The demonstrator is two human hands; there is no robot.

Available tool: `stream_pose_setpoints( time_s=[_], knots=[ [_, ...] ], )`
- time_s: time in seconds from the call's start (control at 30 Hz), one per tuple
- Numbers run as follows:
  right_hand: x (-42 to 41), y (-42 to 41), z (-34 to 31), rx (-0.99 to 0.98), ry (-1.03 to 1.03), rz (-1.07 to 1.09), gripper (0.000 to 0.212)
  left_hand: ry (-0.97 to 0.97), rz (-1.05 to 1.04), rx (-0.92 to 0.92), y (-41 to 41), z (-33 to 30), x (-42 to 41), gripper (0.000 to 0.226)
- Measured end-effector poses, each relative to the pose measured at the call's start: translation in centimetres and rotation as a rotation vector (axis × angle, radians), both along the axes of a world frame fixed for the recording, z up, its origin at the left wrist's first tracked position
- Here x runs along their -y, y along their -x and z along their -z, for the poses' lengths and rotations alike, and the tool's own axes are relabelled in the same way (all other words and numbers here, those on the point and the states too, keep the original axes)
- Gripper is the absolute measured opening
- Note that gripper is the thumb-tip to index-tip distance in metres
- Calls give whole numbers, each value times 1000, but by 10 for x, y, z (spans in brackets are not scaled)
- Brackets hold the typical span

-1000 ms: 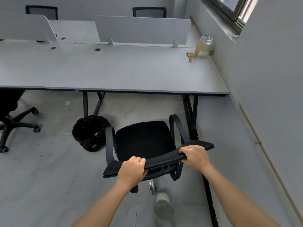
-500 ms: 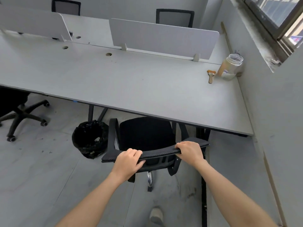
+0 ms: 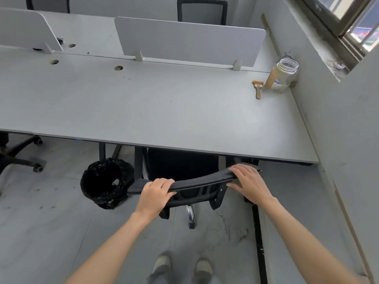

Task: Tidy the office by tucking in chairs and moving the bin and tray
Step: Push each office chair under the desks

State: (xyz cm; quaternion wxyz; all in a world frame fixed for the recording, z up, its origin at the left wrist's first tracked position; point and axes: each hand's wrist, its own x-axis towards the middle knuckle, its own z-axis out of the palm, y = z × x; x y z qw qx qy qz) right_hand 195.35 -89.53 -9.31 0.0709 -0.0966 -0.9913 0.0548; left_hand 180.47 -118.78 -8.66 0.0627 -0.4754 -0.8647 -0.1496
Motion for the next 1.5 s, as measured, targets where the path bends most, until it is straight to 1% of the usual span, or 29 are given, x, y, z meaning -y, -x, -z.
stream_pose_setpoints(
  time_s=[0.1, 0.2, 0.37, 0.47, 0.53, 0.63, 0.67, 0.73, 0.8, 0.93, 1.07, 1.13, 1.2, 1.3, 1.5],
  knots=[
    [18, -1, 2, -28, -30, 92, 49, -42, 36, 89, 10, -1, 12, 29],
    [37, 2, 2, -48, -27, 160, 48, -32, 56, 132, 19, -5, 20, 25],
    [75, -4, 3, -84, -7, 208, 39, 12, 3, 178, 35, -10, 42, 20],
    [99, -8, 6, -87, -18, 248, 38, -14, -11, 208, 41, -13, 57, 18],
    [115, -15, 12, -104, -38, 264, 38, -26, 8, 197, 43, -11, 67, 18],
    [129, -30, 18, -156, -23, 265, 47, -69, 53, 173, 38, -7, 81, 16],
    [132, -34, 19, -173, -18, 271, 49, -80, 65, 162, 35, -5, 85, 19],
    [137, -42, 21, -195, -20, 263, 47, -90, 73, 138, 30, 1, 90, 29],
    [136, -48, 21, -204, -9, 252, 44, -136, 43, 137, 21, 6, 91, 31],
    [126, -53, 16, -182, 24, 225, 47, -211, -22, 141, 1, 11, 86, 29],
    [115, -55, 11, -158, 55, 207, 56, -206, -41, 141, -9, 14, 82, 21],
    [115, -56, 10, -152, 61, 208, 54, -205, -51, 140, -11, 15, 81, 20],
    [116, -55, 8, -146, 64, 212, 53, -214, -43, 134, -10, 15, 81, 20],
    [123, -55, 8, -151, 54, 222, 56, -219, -31, 128, -5, 15, 84, 28],
    [131, -54, 5, -118, 76, 252, 59, -193, -26, 138, 2, 13, 88, 29]
  ],
)
